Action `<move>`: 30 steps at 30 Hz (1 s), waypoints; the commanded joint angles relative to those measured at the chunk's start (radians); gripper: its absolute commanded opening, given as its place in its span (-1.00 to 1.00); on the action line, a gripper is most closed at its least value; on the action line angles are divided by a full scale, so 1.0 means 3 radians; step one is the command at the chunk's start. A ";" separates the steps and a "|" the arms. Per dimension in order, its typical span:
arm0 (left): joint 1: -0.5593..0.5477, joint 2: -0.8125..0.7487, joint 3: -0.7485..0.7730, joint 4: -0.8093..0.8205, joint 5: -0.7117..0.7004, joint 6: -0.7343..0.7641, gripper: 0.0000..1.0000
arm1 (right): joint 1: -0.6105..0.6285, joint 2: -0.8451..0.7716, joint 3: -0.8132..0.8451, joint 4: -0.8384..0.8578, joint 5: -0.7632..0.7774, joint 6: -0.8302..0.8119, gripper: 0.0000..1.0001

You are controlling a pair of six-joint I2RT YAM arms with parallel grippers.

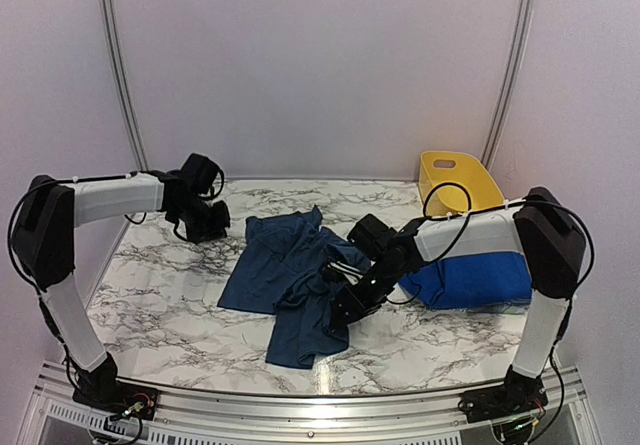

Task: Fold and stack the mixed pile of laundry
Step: Flatten out the crumpled T-shirt at the center of the board.

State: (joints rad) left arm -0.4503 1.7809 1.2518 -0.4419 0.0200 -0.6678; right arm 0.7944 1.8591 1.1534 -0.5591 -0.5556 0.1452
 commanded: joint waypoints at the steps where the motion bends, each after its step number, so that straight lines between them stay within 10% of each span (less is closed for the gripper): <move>1: 0.0003 -0.0439 0.0614 0.0060 0.0267 0.0285 -1.00 | 0.0443 0.0117 0.0399 0.0469 -0.0763 0.0101 -0.09; 4: 0.0003 -0.0538 0.0561 -0.0006 0.0247 0.0117 -1.00 | 0.0470 -0.0161 0.0357 0.0550 -0.0901 0.0073 0.00; 6: 0.0003 -0.0657 0.0259 -0.0045 0.0113 -0.0102 -0.38 | 0.0442 -0.0469 0.0218 0.0507 -0.0935 0.0026 0.09; 10: -0.0160 -0.0802 -0.0327 -0.0056 -0.0048 -0.0320 0.14 | 0.0205 -0.1080 -0.0096 0.0409 -0.0717 -0.0002 0.32; 18: -0.0603 -0.0423 -0.0610 -0.0133 -0.0486 -0.0321 0.66 | -0.0540 -0.0746 0.0225 0.0205 0.0011 -0.0132 0.40; 27: -0.0759 0.0495 -0.0098 -0.0646 -0.0662 -0.0190 0.69 | -0.0564 0.0237 0.0684 0.0189 0.0239 -0.0198 0.34; 30: -0.0738 0.0627 -0.0054 -0.0667 -0.0679 -0.0218 0.36 | -0.0531 0.0353 0.0624 0.0250 0.0187 -0.0197 0.31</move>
State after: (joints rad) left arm -0.6727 1.9057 1.2217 -0.5587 -0.1692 -0.7364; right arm 0.6235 1.9320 1.3209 -0.4870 -0.5106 0.0982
